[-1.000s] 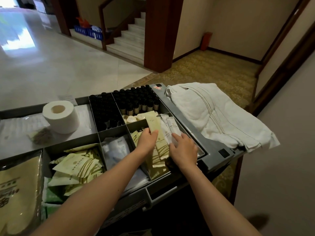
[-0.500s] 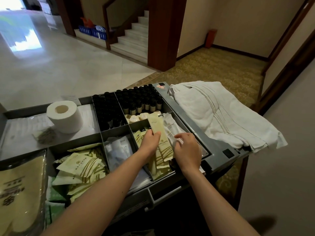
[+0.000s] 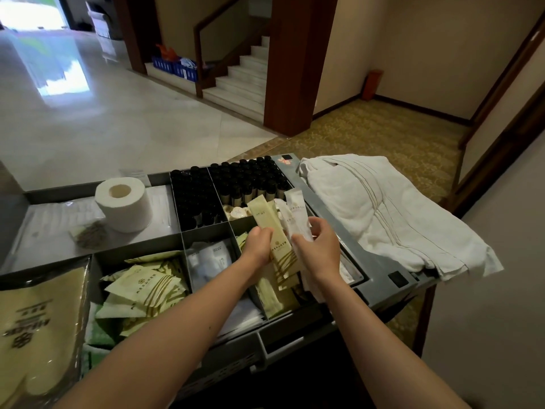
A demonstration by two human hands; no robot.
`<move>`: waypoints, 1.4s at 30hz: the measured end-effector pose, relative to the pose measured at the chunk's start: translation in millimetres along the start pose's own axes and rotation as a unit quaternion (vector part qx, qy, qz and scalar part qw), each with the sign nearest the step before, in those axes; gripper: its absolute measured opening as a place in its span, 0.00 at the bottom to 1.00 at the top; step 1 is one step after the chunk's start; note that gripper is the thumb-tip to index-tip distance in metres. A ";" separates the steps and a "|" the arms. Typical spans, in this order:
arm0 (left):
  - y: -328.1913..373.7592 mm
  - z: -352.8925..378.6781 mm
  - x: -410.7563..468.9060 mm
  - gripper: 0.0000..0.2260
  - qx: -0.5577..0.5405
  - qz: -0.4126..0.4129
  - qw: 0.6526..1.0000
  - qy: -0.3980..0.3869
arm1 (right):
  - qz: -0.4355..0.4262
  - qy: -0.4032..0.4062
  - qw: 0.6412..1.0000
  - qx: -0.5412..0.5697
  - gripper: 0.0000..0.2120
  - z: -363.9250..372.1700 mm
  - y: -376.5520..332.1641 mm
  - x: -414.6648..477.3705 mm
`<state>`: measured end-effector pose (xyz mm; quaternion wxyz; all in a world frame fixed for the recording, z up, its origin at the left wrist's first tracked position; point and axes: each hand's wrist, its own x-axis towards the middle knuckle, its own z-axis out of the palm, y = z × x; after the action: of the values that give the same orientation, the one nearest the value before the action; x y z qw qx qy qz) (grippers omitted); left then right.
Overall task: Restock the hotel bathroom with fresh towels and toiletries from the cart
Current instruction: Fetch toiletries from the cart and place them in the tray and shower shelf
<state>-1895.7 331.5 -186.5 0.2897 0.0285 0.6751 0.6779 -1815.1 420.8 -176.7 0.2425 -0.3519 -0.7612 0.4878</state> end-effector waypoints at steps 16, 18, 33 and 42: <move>36.7 -63.1 34.9 0.20 -0.064 0.001 0.997 0.050 | -0.095 -0.146 0.985 -0.021 0.06 85.2 -44.1 30.3; 39.4 -72.1 39.8 0.17 -0.049 0.007 0.995 0.083 | -0.118 -0.174 0.977 -0.043 0.08 96.1 -46.0 38.4; 39.0 -87.9 83.1 0.21 0.058 0.019 0.984 0.166 | -0.127 -0.210 0.902 -0.355 0.21 139.2 -25.1 119.9; 39.2 -90.4 84.0 0.23 0.020 0.012 0.986 0.166 | -0.099 -0.157 0.929 -0.321 0.21 150.8 -16.9 132.2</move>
<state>-2018.3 289.6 -187.5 0.1649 -0.0703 0.7269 0.6629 -2011.6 431.9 -219.1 0.0411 -0.2533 -0.9364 0.2396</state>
